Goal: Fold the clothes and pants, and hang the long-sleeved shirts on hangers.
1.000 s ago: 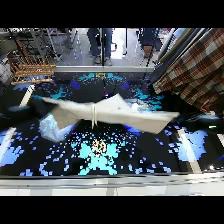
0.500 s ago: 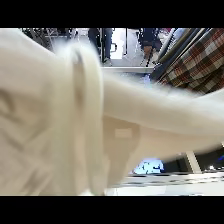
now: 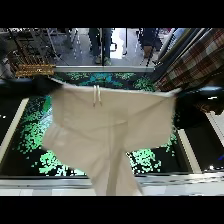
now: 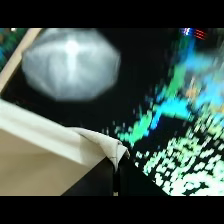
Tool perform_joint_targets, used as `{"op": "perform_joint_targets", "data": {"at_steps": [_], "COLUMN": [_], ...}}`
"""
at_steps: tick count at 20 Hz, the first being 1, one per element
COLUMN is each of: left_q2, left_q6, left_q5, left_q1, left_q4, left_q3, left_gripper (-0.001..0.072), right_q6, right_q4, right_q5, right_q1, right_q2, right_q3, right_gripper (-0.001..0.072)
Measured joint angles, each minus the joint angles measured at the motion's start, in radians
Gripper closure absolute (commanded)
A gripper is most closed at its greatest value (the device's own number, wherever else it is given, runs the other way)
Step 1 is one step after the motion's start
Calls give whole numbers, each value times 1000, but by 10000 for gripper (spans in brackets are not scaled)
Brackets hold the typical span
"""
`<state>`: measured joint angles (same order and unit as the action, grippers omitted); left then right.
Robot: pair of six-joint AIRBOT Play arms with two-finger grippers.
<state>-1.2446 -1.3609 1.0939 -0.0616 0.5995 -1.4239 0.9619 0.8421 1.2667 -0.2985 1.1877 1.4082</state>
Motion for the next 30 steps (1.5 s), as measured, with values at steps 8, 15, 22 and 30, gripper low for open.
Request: {"op": "perform_joint_targets", "data": {"at_steps": [8, 15, 22, 30], "left_q2": [-547, -615, -628, -655], "left_q6": [76, 13, -69, -81], "left_q5": [-244, 103, 488, 506], "left_q1": [49, -93, -187, -189], "left_q4": [-168, -70, 396, 496], "left_q3": [-132, -327, -357, -360], "left_gripper": [702, 702, 699, 357], "right_q6": [68, 146, 378, 580], "right_q4": [51, -33, -230, -92], "right_q5": [-227, 78, -131, -279], "right_q1": [61, 191, 773, 836], "right_q2": [268, 61, -161, -217], "right_q3": [-10, -204, -763, -879], "right_gripper": [702, 702, 689, 189]}}
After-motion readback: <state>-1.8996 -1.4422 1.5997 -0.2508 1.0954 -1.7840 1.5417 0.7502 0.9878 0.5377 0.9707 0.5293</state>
